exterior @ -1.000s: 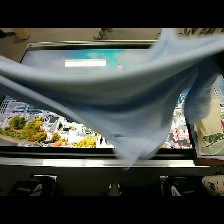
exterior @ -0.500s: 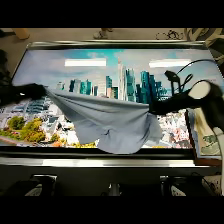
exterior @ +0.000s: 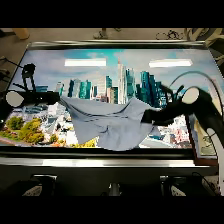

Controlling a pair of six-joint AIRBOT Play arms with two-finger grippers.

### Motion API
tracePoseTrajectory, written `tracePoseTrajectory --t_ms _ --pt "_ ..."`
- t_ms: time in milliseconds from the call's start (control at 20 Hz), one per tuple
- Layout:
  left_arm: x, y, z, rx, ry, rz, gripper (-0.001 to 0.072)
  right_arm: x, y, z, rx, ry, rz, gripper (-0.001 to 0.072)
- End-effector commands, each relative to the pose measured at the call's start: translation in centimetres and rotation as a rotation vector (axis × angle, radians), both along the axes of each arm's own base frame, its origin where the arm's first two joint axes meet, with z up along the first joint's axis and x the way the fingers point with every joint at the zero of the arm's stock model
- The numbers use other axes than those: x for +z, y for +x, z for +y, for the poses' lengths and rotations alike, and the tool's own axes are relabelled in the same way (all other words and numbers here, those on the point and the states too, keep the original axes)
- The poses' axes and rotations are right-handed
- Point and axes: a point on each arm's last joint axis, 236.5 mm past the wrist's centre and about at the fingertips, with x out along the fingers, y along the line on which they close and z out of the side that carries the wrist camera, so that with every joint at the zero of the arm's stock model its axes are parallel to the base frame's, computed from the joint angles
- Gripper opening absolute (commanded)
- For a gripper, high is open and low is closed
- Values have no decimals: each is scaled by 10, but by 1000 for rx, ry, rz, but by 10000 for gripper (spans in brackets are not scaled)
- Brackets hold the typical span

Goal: Fold the shirts.

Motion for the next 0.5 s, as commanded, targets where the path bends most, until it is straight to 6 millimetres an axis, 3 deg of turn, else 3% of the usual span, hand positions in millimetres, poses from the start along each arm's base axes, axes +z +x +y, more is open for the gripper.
tracePoseTrajectory --t_ms 0,50,150,300,450 --pt "5 -4 -3 -25 3 -3 26 -62 -74 8 -111 52 202 596" --pt "6 -4 -4 -30 3 -5 26 -80 -80 18 -182 104 226 595" --pt "12 -8 -10 -45 2 -15 26 -92 -74 38 -293 215 230 580" --pt "23 -13 -20 -71 0 -39 26 -110 -81 57 -255 189 258 565" --pt "32 -18 -22 -81 -1 -53 26 -121 -69 78 -295 176 223 534"
